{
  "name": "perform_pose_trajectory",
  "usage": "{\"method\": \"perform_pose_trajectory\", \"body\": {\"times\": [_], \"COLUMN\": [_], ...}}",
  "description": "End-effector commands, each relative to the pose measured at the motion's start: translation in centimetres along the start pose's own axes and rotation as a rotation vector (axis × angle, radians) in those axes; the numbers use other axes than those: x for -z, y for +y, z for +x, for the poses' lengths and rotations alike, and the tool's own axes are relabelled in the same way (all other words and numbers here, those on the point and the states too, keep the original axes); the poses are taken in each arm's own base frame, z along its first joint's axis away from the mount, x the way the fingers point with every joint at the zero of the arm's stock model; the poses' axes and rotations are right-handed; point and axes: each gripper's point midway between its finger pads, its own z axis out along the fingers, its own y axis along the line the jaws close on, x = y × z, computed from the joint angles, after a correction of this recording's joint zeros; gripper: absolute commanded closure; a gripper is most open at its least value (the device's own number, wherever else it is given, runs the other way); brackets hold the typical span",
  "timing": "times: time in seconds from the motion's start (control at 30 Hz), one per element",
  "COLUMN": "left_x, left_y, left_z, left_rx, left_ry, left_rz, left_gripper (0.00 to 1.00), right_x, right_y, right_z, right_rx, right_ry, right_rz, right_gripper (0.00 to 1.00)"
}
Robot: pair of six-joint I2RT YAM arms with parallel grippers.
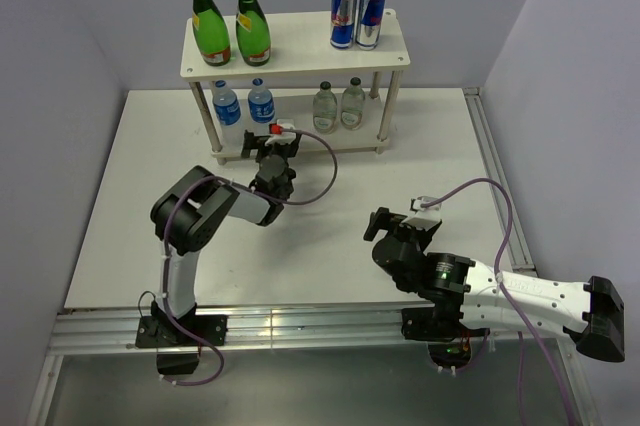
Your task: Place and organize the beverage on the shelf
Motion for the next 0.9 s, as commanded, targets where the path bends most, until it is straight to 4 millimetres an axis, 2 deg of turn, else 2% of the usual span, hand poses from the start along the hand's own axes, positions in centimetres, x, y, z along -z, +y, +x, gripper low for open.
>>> {"method": "perform_pose_trajectory", "body": {"times": [0.0, 0.1, 0.23, 0.27, 0.3, 0.33, 0.37, 0.43, 0.47, 0.53, 0.6, 0.63, 0.7, 0.73, 0.77, 0.8, 0.83, 0.87], "left_x": [1.9, 3.5, 6.8, 7.7, 8.6, 9.8, 11.1, 13.6, 14.9, 17.7, 19.6, 21.0, 22.7, 22.9, 22.4, 22.8, 22.6, 22.5], "left_y": [5.6, 6.3, 6.4, 6.8, 7.5, 7.6, 8.8, 9.1, 10.4, 9.9, 9.8, 8.8, 8.8, 9.2, 11.1, 13.0, 14.1, 15.5], "left_z": [-11.4, -11.5, -11.6, -10.7, -11.4, -11.2, -11.0, -11.2, -11.2, -11.3, -11.1, -10.7, -10.2, -11.6, -14.3, -13.5, -15.5, -15.9], "left_rx": [0.473, 0.453, 0.366, 0.316, 0.329, 0.330, 0.320, 0.332, 0.331, 0.326, 0.265, 0.212, 0.282, 0.488, 0.563, 0.462, 0.562, 0.565], "left_ry": [-0.335, -0.303, -0.246, -0.219, -0.215, -0.190, -0.182, -0.165, -0.158, -0.109, -0.018, 0.034, 0.218, 0.258, 0.251, 0.267, 0.268, 0.266], "left_rz": [-0.160, -0.173, -0.162, -0.157, -0.159, -0.151, -0.137, -0.085, -0.066, 0.007, 0.064, 0.117, 0.189, 0.164, 0.136, 0.127, 0.111, 0.096], "left_gripper": [0.02, 0.03, 0.06, 0.07, 0.07, 0.07, 0.07, 0.07, 0.07, 0.02, 0.01, 0.01, 0.01, 0.01, 0.01, 0.01, 0.01, 0.01], "right_x": [-0.1, -0.1, -0.1, -0.1, -0.1, -0.1, -0.1, -0.1, -0.1, -0.1, -0.2, -0.1, -0.1, -0.1, 0.0, 0.1, 0.4, 0.6], "right_y": [0.1, 0.0, 0.0, 0.0, -0.1, -0.1, -0.1, -0.1, -0.1, -0.1, -0.1, 0.0, 0.0, 0.1, 0.0, 0.2, 0.5, 1.0], "right_z": [-0.7, -0.7, -0.7, -0.7, -0.8, -0.8, -0.8, -0.8, -0.8, -0.8, -1.0, -1.0, -1.1, -1.1, -1.2, -1.5, -2.0, -2.3], "right_rx": [-0.038, -0.037, -0.040, -0.044, -0.045, -0.045, -0.046, -0.044, -0.042, -0.038, -0.033, -0.031, -0.025, -0.024, -0.024, -0.018, -0.023, -0.032], "right_ry": [-0.027, -0.027, -0.028, -0.028, -0.031, -0.031, -0.033, -0.032, -0.032, -0.033, -0.035, -0.035, -0.035, -0.035, -0.037, -0.034, -0.032, -0.018], "right_rz": [0.012, 0.016, 0.015, 0.013, 0.014, 0.014, 0.016, 0.018, 0.021, 0.026, 0.034, 0.034, 0.040, 0.044, 0.046, 0.041, 0.024, 0.006], "right_gripper": [0.01, 0.01, 0.01, 0.01, 0.01, 0.01, 0.01, 0.01, 0.01, 0.01, 0.01, 0.01, 0.02, 0.02, 0.02, 0.02, 0.02, 0.02]}}
